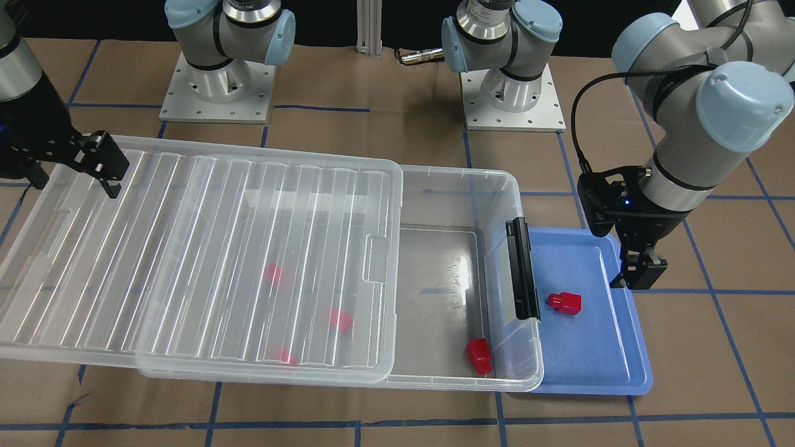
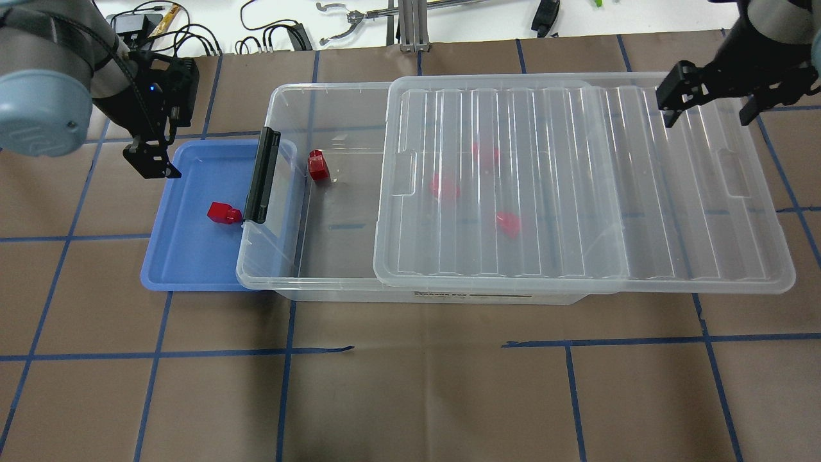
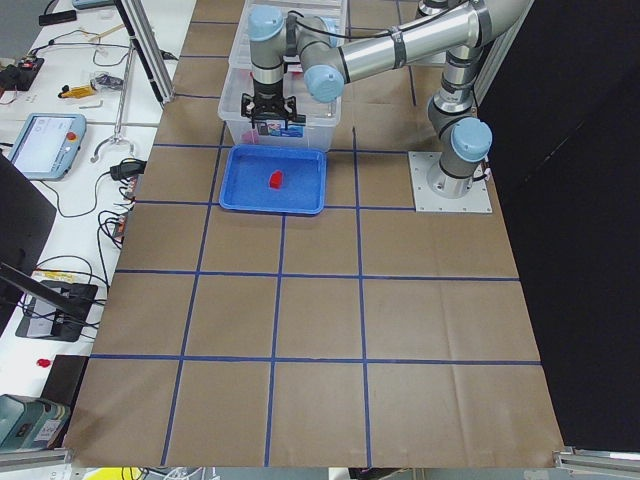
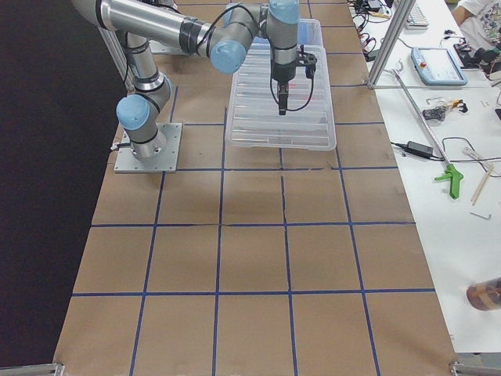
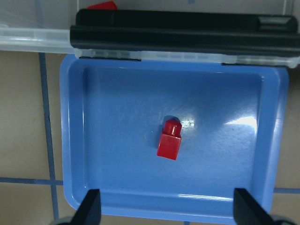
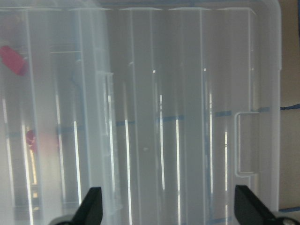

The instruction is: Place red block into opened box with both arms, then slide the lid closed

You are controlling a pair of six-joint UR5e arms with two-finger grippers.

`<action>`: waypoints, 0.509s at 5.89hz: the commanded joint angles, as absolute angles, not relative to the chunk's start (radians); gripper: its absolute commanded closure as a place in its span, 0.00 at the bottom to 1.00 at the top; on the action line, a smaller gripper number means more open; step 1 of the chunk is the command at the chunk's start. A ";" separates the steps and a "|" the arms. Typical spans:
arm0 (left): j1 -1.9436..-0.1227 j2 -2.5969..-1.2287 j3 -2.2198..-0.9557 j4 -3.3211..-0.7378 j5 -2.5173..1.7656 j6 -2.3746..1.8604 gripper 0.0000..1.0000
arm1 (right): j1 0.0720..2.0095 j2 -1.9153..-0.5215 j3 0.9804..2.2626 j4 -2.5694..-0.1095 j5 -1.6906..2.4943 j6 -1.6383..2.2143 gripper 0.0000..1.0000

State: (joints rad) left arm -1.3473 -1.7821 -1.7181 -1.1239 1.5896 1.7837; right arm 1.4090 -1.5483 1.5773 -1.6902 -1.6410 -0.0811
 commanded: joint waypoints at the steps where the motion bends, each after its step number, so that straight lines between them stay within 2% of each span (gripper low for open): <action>1: -1.332 -1.917 -1.848 -0.856 1.589 1.799 0.02 | 1.611 -1.543 1.526 -1.635 -1.638 0.082 0.00; 3: -1.331 -2.009 -1.848 -0.835 1.591 1.828 0.02 | 1.641 -1.536 1.505 -1.553 -1.589 0.123 0.00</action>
State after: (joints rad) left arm -1.3320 -1.9618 -1.8428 -0.8499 1.5896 1.8189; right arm 1.6247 -1.5383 1.5199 -1.6043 -1.6031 0.1060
